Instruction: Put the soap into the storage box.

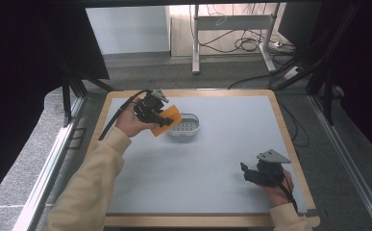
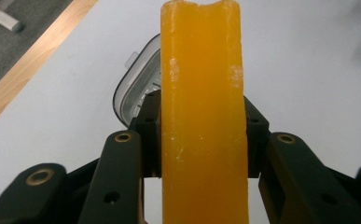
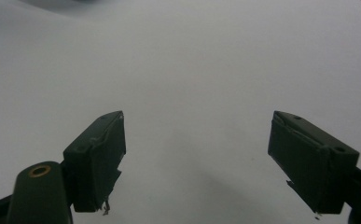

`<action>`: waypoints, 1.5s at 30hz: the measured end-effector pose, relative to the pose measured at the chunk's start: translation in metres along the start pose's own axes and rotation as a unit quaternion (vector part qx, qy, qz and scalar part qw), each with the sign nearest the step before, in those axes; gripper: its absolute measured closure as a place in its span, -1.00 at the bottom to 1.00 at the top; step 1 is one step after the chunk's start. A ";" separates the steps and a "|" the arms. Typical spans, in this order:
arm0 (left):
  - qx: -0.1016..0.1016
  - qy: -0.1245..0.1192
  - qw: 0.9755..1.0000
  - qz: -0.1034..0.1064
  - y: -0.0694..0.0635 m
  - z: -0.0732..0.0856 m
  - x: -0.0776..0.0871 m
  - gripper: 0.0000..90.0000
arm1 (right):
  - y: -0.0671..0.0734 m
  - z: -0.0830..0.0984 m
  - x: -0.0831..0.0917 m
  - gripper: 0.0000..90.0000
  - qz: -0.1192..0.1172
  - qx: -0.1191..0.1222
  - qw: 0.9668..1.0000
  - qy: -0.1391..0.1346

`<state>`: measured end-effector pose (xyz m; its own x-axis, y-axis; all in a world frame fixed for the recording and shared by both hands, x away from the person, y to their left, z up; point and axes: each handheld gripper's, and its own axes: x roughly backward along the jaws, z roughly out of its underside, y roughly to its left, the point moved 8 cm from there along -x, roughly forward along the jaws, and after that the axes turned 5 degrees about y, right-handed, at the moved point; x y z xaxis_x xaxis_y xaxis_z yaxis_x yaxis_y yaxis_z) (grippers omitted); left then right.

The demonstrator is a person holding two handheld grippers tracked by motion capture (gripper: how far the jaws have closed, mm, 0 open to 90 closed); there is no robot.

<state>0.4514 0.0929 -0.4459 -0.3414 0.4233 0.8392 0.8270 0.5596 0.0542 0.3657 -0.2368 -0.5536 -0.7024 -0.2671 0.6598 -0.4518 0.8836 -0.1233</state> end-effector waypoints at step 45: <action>-0.102 0.048 0.993 0.042 0.012 -0.043 -0.056 0.38 | -0.003 0.001 0.000 -0.57 0.004 -0.003 1.000 -0.001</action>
<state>0.4999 0.0453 -0.4685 -0.2323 0.3866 0.8925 0.9272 0.3653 0.0831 0.3661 -0.2397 -0.5539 -0.7068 -0.2602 0.6578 -0.4431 0.8878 -0.1249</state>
